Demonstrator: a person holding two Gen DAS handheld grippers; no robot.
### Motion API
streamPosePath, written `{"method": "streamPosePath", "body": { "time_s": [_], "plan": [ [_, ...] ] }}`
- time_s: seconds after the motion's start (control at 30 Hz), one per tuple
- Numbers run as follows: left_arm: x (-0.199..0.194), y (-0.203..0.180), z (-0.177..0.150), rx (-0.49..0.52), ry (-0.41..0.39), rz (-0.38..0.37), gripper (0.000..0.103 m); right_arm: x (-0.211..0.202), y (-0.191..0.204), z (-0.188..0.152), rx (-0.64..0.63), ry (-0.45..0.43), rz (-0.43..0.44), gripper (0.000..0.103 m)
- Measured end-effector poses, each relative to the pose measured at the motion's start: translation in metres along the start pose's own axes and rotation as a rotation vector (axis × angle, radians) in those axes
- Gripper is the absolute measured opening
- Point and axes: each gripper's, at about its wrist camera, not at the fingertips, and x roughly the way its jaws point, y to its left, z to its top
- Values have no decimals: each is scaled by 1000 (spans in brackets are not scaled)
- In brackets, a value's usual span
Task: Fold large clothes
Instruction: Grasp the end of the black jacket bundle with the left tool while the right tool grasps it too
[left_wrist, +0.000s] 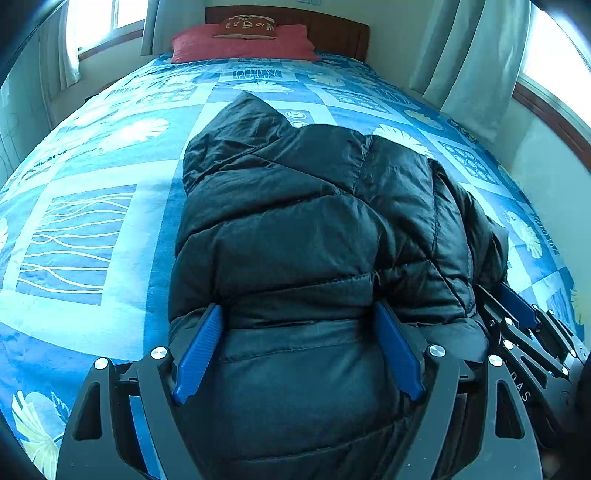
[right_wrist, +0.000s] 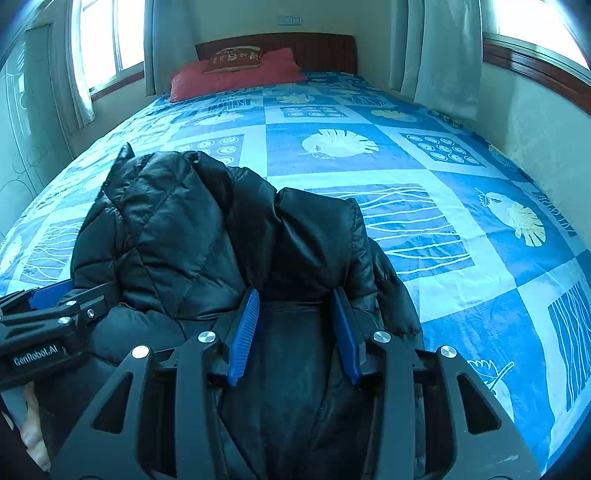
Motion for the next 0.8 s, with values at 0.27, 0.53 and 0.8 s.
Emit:
{"method": "streamPosePath", "body": {
  "time_s": [0.27, 0.53, 0.8],
  "plan": [
    [-25, 13, -6, -48, -17, -11, 81, -15, -1, -2, 2, -26, 13, 48],
    [-33, 18, -9, -61, -22, -3, 81, -22, 2, 1, -10, -34, -14, 58],
    [-49, 34, -13, -143, -6, -40, 81, -33, -3, 1, 20, -36, -15, 71]
  ]
}}
